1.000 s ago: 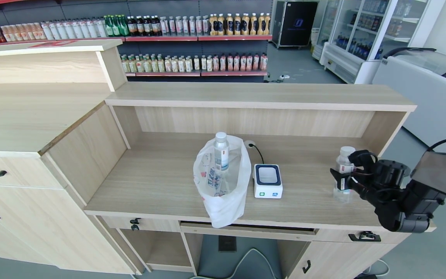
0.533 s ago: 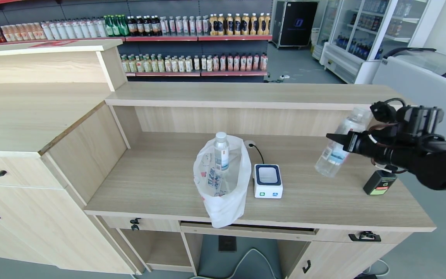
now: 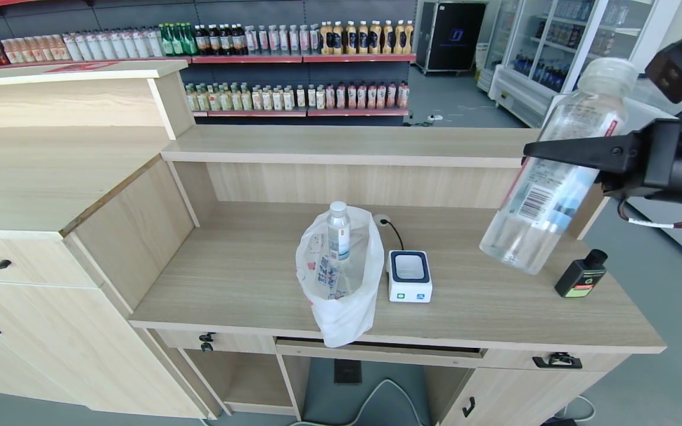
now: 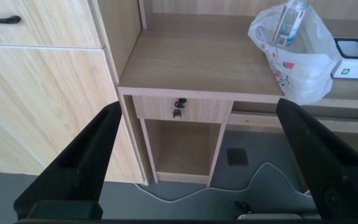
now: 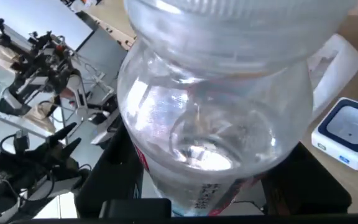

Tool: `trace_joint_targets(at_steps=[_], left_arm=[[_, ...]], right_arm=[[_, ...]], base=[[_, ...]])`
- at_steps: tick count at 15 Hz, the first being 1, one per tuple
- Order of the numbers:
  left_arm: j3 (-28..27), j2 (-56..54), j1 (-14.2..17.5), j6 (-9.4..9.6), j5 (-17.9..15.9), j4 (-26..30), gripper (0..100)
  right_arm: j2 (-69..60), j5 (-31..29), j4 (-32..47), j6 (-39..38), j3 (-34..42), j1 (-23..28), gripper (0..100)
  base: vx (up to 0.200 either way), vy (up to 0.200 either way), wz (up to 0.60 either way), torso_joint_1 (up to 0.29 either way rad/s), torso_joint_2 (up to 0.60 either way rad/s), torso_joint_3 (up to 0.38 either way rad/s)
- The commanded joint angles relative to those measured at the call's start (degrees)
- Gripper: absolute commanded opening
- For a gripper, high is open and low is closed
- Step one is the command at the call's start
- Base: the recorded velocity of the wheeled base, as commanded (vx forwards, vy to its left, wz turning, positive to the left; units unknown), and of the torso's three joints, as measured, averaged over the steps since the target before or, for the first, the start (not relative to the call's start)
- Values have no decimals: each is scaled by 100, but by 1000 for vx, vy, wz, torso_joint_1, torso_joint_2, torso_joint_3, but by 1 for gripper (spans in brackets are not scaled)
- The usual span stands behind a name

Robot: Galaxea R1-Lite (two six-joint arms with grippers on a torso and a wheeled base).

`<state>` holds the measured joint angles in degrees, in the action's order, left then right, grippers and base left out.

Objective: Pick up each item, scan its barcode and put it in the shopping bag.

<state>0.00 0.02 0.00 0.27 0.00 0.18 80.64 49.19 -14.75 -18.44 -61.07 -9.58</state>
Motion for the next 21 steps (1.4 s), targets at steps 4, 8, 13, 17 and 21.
trace_joint_targets(at_steps=[4, 8, 13, 17, 21], left_arm=[[0, -2, 0, 0, 0, -1, 100], [0, -2, 0, 0, 0, -1, 100], [0, -2, 0, 0, 0, -1, 100], [0, -2, 0, 0, 0, -1, 100], [0, -2, 0, 0, 0, -1, 100]], right_arm=[[-875, 21, 332, 43, 61, -1028, 0], [-1165, -94, 324, 342, 588, -1494, 0], [-1112, -234, 324, 500, 843, -1731, 0], [-936, -226, 368, 456, 896, -1766, 0], [-954, -208, 359, 473, 1045, -1986, 0]], base=[[0, 0, 0, 0, 0, 0], [0, 0, 0, 0, 0, 0], [0, 0, 0, 0, 0, 0], [0, 0, 0, 0, 0, 0], [0, 0, 0, 0, 0, 0]])
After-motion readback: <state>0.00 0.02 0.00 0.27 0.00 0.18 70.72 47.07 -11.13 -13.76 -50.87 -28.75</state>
